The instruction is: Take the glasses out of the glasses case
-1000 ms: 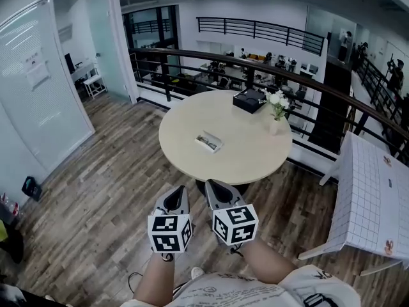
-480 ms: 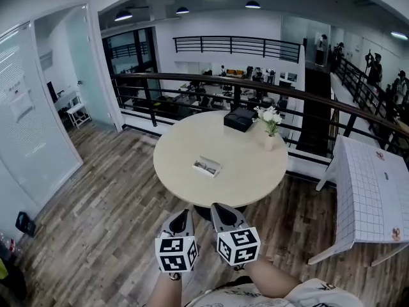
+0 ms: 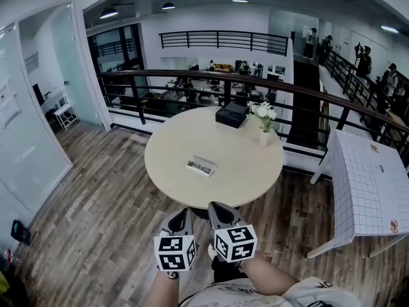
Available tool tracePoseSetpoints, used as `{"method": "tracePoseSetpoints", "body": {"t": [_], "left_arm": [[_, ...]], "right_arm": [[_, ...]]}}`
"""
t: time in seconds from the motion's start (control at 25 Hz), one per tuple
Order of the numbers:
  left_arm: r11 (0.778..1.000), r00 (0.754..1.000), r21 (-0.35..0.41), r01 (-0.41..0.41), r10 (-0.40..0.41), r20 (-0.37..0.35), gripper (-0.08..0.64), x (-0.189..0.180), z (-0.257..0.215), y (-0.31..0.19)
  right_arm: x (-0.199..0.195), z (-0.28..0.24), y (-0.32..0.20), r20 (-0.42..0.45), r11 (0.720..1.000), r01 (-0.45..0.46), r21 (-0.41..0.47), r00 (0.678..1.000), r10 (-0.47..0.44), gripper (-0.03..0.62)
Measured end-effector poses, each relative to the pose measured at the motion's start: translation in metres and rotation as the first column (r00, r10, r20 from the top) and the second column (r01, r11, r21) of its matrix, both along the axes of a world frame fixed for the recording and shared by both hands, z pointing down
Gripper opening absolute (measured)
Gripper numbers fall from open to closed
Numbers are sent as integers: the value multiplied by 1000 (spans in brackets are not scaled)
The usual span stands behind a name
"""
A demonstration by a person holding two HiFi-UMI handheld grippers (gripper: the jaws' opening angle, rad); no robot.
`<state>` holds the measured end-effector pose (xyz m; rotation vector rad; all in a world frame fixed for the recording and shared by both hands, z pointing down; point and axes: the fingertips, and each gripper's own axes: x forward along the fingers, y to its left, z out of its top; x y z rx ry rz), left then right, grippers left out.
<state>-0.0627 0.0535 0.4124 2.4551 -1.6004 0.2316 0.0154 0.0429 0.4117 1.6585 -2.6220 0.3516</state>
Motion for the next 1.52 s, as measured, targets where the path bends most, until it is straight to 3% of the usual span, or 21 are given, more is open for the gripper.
{"method": "tracePoseSetpoints", "body": {"t": [0.48, 0.84, 1.16, 1.52], "left_arm": [[1000, 1000, -23, 14, -14, 8, 12, -22, 13, -76], [999, 1000, -50, -9, 10, 24, 12, -39, 15, -112], [996, 998, -79, -30, 33, 45, 12, -17, 34, -165], [992, 997, -127, -22, 31, 74, 12, 7, 50, -251]], "right_arm": [[-16, 12, -83, 7, 1000, 6, -12, 1000, -6, 9], [-36, 15, -117, -3, 999, 14, -30, 1000, -14, 8], [-24, 38, -169, -51, 997, 34, -67, 998, -38, 8], [-3, 60, -259, -47, 989, 61, -132, 997, -67, 9]]}}
